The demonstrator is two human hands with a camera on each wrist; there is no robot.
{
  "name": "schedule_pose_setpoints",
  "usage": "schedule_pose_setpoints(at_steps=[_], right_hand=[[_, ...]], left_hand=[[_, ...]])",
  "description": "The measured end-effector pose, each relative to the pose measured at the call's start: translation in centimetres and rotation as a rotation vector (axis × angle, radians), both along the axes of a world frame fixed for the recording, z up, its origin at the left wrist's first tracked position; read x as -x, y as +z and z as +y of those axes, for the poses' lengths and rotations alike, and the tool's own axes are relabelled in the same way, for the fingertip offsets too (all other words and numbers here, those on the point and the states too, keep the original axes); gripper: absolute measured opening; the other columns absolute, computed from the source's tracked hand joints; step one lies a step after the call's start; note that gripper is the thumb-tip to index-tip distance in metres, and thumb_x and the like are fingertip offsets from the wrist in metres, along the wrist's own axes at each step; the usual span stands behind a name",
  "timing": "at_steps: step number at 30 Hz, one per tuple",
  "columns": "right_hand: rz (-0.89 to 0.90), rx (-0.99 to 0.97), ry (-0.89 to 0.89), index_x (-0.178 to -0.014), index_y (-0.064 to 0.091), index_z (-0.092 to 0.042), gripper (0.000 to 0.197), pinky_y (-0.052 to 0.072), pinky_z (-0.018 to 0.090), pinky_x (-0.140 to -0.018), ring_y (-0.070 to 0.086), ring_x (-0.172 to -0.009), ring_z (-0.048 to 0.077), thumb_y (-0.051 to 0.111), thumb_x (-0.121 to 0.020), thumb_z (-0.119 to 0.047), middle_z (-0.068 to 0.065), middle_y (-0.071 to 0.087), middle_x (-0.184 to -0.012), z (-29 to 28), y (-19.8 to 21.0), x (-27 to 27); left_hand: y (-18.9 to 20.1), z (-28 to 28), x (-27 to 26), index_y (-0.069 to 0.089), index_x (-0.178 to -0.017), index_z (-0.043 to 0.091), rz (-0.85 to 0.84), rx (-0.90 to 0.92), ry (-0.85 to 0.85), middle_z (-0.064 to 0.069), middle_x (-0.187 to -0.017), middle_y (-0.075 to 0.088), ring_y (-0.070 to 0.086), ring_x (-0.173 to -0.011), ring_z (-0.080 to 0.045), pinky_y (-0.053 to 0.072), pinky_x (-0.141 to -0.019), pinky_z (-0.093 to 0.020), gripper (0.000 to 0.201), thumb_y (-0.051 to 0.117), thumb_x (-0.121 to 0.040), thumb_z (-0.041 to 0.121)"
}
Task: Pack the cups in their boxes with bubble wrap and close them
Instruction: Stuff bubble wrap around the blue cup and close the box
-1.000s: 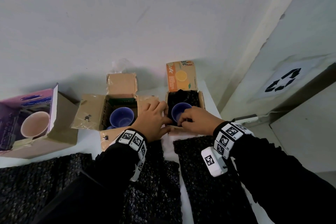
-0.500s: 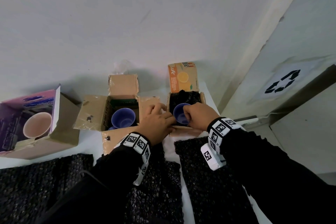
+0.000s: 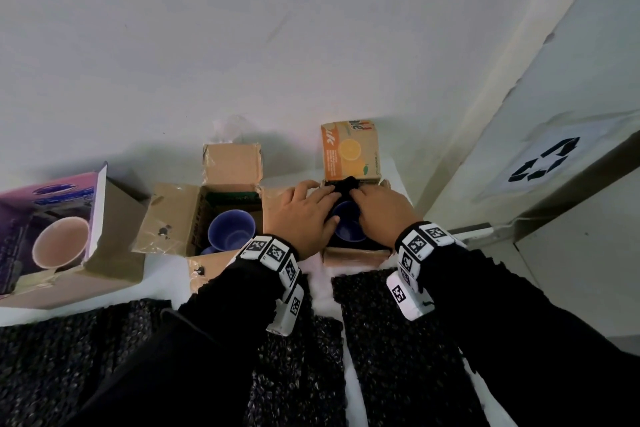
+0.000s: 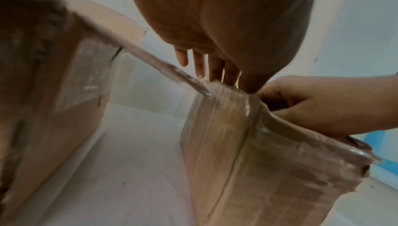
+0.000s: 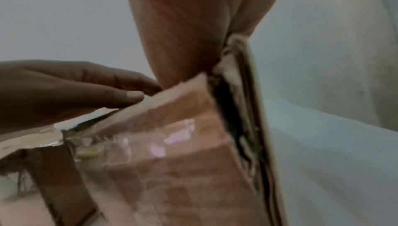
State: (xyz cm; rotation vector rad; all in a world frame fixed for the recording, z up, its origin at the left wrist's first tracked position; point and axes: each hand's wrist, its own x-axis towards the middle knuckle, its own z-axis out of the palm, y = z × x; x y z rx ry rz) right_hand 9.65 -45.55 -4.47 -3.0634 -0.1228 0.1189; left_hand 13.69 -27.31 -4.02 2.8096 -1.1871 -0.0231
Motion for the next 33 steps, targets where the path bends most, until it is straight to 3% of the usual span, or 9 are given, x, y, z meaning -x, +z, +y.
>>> schedule_pose_setpoints(at_steps=[4,8,12,16,18,21,26,30,33], right_hand=[[0.031,0.095,0.022,-0.123,0.048,-0.014,0.034,0.036,0.043,-0.099,0.053,-0.107,0.032,0.045,-0.089,-0.019,0.01,0.065,-0.111,0.3,-0.6,-0.3],[0.03,0.032,-0.012,-0.133,0.039,-0.013,0.042,0.035,0.041,-0.097,0.045,-0.113,0.033,0.046,-0.092,-0.017,0.015,0.058,-0.118,0.4,-0.2,-0.2],[0.039,0.108,0.03,-0.123,0.051,-0.015,0.031,0.031,0.043,-0.102,0.041,-0.118,0.029,0.041,-0.094,-0.019,0.009,0.059,-0.121,0.3,-0.3,-0.6],[-0.01,0.23,0.082,-0.108,0.063,-0.017,0.038,0.028,0.041,-0.093,0.045,-0.113,0.029,0.029,-0.092,-0.024,0.006,0.062,-0.109,0.4,0.1,-0.6],[-0.037,0.302,0.126,-0.094,0.065,-0.019,0.028,0.024,0.04,-0.084,0.051,-0.103,0.028,0.039,-0.087,-0.025,0.002,0.066,-0.095,0.0,0.5,-0.5],[-0.135,0.29,0.125,-0.084,0.063,-0.017,0.013,0.026,0.04,-0.078,0.053,-0.092,0.028,0.06,-0.076,-0.026,0.005,0.062,-0.09,-1.1,0.6,-0.1],[-0.113,0.244,0.056,-0.088,0.053,-0.019,0.016,0.023,0.043,-0.087,0.045,-0.103,0.025,0.05,-0.078,-0.03,-0.002,0.064,-0.088,-1.8,1.5,1.2],[-0.069,0.281,0.016,-0.096,0.059,-0.024,0.016,0.019,0.042,-0.088,0.039,-0.112,0.024,0.047,-0.086,-0.021,-0.006,0.064,-0.1,-1.9,1.8,1.7],[-0.135,0.26,-0.027,-0.096,0.057,-0.023,0.017,0.019,0.04,-0.084,0.041,-0.108,0.025,0.048,-0.085,-0.016,-0.005,0.065,-0.099,-1.3,2.2,1.9]], left_hand=[[-0.2,-0.7,-0.6,0.032,-0.148,0.023,0.015,-0.122,-0.009,0.005,-0.151,0.037,0.031,-0.132,-0.029,0.03,-0.102,-0.043,0.069,0.024,-0.084,0.046],[-0.4,-1.2,-0.2,0.034,-0.147,0.023,-0.011,-0.219,0.007,0.0,-0.136,0.047,0.039,-0.118,-0.034,0.032,-0.095,-0.045,0.084,0.011,-0.07,0.046],[0.0,-1.6,0.1,0.045,-0.14,0.025,0.018,-0.228,0.035,-0.002,-0.128,0.049,0.041,-0.112,-0.033,0.032,-0.092,-0.044,0.072,0.022,-0.074,0.045],[0.6,-1.7,0.0,0.045,-0.138,0.027,0.043,-0.253,0.033,-0.001,-0.128,0.049,0.042,-0.112,-0.031,0.034,-0.091,-0.042,0.07,0.025,-0.075,0.049],[0.5,-1.4,0.0,0.043,-0.139,0.026,0.045,-0.253,0.007,-0.001,-0.129,0.049,0.046,-0.109,-0.03,0.036,-0.091,-0.042,0.071,0.029,-0.075,0.054],[0.3,-0.7,0.0,0.034,-0.145,0.025,0.102,-0.228,-0.015,0.001,-0.134,0.044,0.05,-0.108,-0.027,0.035,-0.094,-0.043,0.081,0.033,-0.073,0.063],[0.7,-0.9,0.2,0.034,-0.145,0.026,0.176,-0.186,0.001,0.003,-0.133,0.042,0.055,-0.108,-0.025,0.034,-0.094,-0.043,0.095,0.028,-0.064,0.075],[1.0,-1.2,0.6,0.038,-0.141,0.025,0.208,-0.141,0.002,0.001,-0.132,0.044,0.056,-0.107,-0.025,0.038,-0.092,-0.039,0.085,0.045,-0.069,0.07],[2.1,-1.3,0.9,0.036,-0.144,0.025,0.142,-0.174,-0.017,0.003,-0.136,0.045,0.057,-0.105,-0.023,0.032,-0.079,-0.029,0.08,0.055,-0.078,0.065]])
